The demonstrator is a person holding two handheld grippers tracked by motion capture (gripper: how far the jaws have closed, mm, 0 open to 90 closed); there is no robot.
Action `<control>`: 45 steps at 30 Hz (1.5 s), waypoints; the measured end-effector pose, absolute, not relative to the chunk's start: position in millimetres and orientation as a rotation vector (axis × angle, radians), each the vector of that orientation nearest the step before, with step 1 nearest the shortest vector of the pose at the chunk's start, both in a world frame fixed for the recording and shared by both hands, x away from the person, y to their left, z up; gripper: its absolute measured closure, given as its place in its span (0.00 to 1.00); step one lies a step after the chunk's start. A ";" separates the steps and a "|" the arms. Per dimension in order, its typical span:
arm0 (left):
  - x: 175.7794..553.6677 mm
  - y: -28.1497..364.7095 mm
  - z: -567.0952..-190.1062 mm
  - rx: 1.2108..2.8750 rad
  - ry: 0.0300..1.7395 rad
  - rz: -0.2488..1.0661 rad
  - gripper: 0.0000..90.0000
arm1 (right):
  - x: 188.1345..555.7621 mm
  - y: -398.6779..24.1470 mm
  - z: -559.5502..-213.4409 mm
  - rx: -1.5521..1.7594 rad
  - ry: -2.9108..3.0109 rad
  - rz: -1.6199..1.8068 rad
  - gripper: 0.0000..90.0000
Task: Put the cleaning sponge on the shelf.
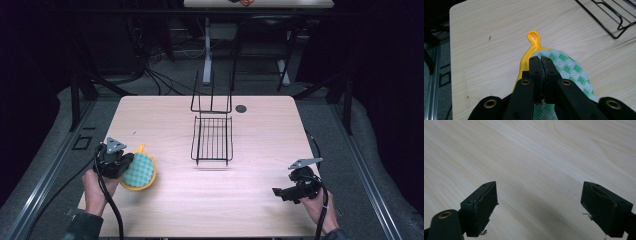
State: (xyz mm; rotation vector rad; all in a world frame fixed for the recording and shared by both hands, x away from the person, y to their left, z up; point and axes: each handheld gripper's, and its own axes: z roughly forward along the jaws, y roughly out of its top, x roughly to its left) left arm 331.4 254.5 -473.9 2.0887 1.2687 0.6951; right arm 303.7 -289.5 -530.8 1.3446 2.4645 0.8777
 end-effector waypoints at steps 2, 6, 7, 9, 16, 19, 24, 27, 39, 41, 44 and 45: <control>331.3 253.4 -472.5 2.083 1.264 0.696 0.98 | 303.7 -289.5 -530.9 1.345 2.463 0.876 0.15; 331.9 249.8 -467.4 2.075 1.249 0.695 0.98 | 304.2 -290.5 -531.2 1.341 2.468 0.871 0.15; 332.3 249.3 -466.3 2.074 1.245 0.694 0.98 | 304.2 -290.3 -531.4 1.344 2.467 0.870 0.15; 332.9 247.8 -463.4 2.056 1.238 0.684 0.98 | 304.3 -290.3 -531.2 1.335 2.468 0.864 0.15; 332.3 245.1 -455.2 2.026 1.209 0.657 0.98 | 304.4 -289.4 -531.6 1.340 2.471 0.855 0.15; 333.0 244.8 -453.0 2.014 1.207 0.649 0.98 | 304.3 -289.1 -531.6 1.339 2.461 0.866 0.15; 336.8 240.4 -447.1 1.993 1.191 0.624 0.98 | 304.6 -290.9 -531.1 1.336 2.461 0.845 0.14; 338.2 237.1 -445.5 1.990 1.184 0.617 0.98 | 304.3 -290.2 -531.6 1.345 2.462 0.852 0.14; 350.7 209.6 -440.0 2.005 1.115 0.564 0.98 | 302.3 -291.3 -530.8 1.342 2.459 0.849 0.14; 352.9 205.8 -438.9 2.003 1.103 0.551 0.98 | 301.4 -291.3 -531.3 1.347 2.452 0.855 0.14; 356.2 199.8 -438.9 2.005 1.090 0.535 0.98 | 300.0 -291.7 -530.3 1.342 2.449 0.850 0.14; 357.2 197.8 -439.1 2.004 1.087 0.529 0.98 | 299.7 -291.7 -529.9 1.337 2.443 0.852 0.14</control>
